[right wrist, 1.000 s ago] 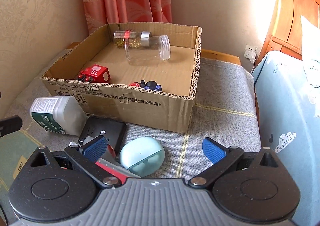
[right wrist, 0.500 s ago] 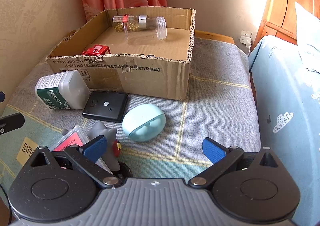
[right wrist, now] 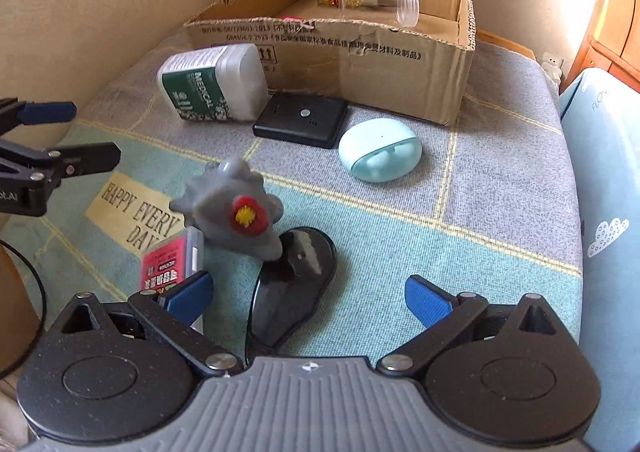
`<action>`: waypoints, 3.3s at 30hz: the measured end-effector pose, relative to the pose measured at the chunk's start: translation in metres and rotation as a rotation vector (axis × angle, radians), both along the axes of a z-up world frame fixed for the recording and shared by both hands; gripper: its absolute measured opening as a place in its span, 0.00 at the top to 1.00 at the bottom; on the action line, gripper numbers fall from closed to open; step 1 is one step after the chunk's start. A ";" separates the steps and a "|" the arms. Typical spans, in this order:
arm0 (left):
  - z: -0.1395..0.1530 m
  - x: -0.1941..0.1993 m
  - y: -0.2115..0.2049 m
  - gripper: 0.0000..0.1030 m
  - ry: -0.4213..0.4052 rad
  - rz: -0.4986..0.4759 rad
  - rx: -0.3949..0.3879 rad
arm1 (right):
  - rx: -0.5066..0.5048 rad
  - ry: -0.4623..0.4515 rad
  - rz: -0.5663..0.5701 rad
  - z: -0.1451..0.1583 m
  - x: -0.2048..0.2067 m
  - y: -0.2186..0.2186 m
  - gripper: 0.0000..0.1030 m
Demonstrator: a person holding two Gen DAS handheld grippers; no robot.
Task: Organize rigid objects
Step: 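Move the right gripper toward the black clip beside the grey toy, then grasp the pink card box with the left gripper while the right gripper approaches the black clip, then hold the pink card box with the left gripper while the right gripper grasps the black clip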
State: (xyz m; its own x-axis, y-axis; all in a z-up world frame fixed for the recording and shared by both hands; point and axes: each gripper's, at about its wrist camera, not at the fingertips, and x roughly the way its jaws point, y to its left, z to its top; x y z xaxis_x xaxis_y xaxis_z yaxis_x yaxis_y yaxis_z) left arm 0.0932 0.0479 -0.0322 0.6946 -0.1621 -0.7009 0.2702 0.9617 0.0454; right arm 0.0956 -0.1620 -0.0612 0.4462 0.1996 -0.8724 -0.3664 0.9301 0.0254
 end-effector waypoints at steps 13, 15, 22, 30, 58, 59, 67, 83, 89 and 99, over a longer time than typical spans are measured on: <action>-0.008 -0.027 -0.028 0.01 0.063 -0.295 -0.042 | -0.029 -0.079 -0.082 -0.007 -0.007 -0.036 0.00; -0.011 -0.032 -0.037 0.01 0.077 -0.338 -0.026 | -0.024 -0.095 -0.069 -0.008 -0.008 -0.036 0.00; -0.018 -0.054 -0.060 0.01 0.095 -0.460 0.061 | -0.025 -0.119 -0.154 -0.007 0.001 -0.057 0.00; -0.037 -0.052 -0.080 0.01 0.133 -0.562 0.174 | -0.016 -0.149 -0.165 -0.008 -0.006 -0.066 0.00; -0.042 -0.011 -0.032 0.13 0.168 -0.215 0.044 | -0.015 -0.167 -0.224 -0.005 0.006 -0.056 0.00; -0.042 -0.010 -0.030 0.13 0.168 -0.204 0.040 | 0.010 -0.174 -0.208 -0.003 0.003 -0.051 0.00; -0.044 -0.010 -0.019 0.13 0.163 -0.163 0.023 | 0.021 -0.177 -0.161 -0.006 0.010 -0.018 0.00; -0.044 -0.008 -0.021 0.12 0.148 -0.145 0.023 | 0.017 -0.214 -0.109 -0.018 0.020 -0.025 0.00; -0.043 -0.005 -0.025 0.12 0.142 -0.147 0.045 | 0.011 -0.218 -0.179 -0.018 0.019 -0.018 0.00; -0.043 -0.002 -0.027 0.13 0.145 -0.157 0.047 | 0.010 -0.248 -0.171 -0.016 0.017 -0.017 0.10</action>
